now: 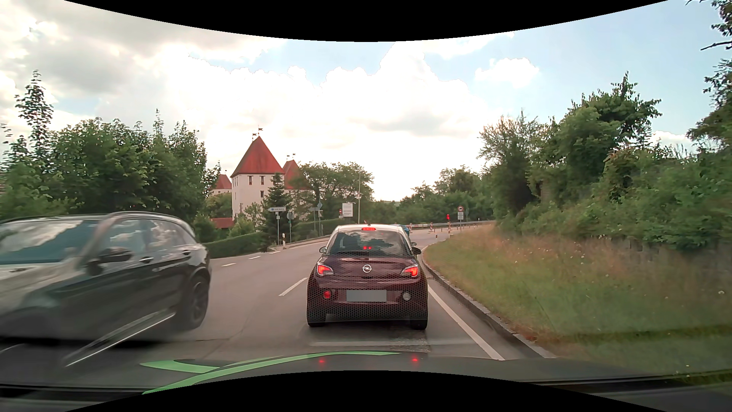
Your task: Follow the waypoints while adhering to traffic rules and regulations
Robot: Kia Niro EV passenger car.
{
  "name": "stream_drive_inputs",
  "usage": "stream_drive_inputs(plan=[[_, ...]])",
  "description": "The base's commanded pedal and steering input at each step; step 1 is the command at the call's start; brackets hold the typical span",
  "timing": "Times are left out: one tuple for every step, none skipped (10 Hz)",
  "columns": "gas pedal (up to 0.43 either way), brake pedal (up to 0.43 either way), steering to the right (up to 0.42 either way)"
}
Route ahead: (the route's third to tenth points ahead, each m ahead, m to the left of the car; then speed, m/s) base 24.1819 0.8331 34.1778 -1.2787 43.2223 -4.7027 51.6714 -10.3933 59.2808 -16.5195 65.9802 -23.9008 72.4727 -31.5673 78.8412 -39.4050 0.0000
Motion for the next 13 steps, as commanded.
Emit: stream_drive_inputs(plan=[[0.0,0.305,0.028],[0.0,0.305,0.028],[0.0,0.305,0.028],[0.0,0.305,0.028],[0.0,0.305,0.028],[0.0,0.305,0.028],[0.0,0.305,0.028],[0.0,0.305,0.028],[0.0,0.305,0.028],[0.0,0.305,0.028],[0.0,0.305,0.028],[0.0,0.311,0.028],[0.0,0.305,0.028]])
